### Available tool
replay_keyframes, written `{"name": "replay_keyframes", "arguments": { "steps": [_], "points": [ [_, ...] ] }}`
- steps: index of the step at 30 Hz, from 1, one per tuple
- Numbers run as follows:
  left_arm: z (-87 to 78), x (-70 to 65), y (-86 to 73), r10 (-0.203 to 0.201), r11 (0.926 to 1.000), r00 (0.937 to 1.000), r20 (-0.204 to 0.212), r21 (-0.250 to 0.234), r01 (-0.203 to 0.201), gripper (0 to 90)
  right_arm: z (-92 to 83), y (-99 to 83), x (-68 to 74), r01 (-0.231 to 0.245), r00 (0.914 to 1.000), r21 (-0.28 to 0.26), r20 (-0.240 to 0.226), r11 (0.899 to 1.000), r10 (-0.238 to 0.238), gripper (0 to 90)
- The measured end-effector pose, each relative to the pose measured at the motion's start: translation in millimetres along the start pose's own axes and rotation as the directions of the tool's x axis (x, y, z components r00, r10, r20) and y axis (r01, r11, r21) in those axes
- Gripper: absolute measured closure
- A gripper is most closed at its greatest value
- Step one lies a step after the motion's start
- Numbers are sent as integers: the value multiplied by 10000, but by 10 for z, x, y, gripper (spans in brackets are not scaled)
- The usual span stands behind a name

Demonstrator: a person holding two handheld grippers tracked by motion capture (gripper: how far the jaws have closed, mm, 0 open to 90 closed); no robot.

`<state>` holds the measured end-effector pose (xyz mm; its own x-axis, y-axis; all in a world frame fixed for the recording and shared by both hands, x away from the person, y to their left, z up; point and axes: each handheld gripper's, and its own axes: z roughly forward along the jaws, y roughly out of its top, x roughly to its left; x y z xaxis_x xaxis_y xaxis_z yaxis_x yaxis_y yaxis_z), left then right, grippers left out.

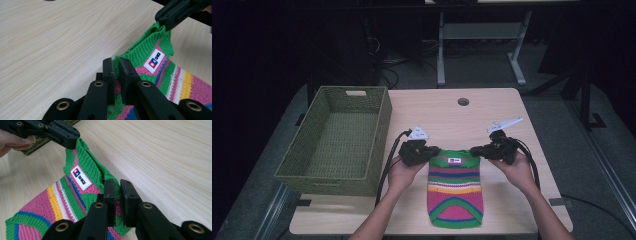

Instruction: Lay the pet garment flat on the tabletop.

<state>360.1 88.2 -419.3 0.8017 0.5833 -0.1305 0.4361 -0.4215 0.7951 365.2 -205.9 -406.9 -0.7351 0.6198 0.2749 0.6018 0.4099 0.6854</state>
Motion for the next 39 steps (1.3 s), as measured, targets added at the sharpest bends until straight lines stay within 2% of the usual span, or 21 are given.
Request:
{"name": "replay_keyframes", "arguments": {
  "steps": [11, 20, 24, 26, 33, 39],
  "points": [
    [115, 102, -22, -422, 9991, 9990, -120, -35, 421, 834, 80, 1, -83, -191, 9998, -15, -31, 9998, 191, 828],
    [204, 132, 34, -323, 9992, 9989, -331, 230, 331, 830, 161, -22, -190, -485, 9988, 50, 93, 9988, 485, 827],
    [243, 163, 12, -560, 9983, 9982, -208, 158, 563, 824, 185, -36, -231, -640, 9979, -26, 84, 9979, 640, 823],
    [256, 183, 0, -547, 9981, 9982, -256, 255, 554, 824, 201, -41, -238, -709, 9974, -64, 80, 9975, 709, 822],
    [311, 229, -19, -919, 9955, 9953, -304, 207, 926, 812, 261, -44, -291, -816, 9966, -43, 142, 9967, 816, 812],
    [328, 269, -33, -967, 9946, 9947, -345, 353, 979, 823, 321, -57, -335, -1071, 9942, -61, 85, 9942, 1071, 812]
  ]
}}
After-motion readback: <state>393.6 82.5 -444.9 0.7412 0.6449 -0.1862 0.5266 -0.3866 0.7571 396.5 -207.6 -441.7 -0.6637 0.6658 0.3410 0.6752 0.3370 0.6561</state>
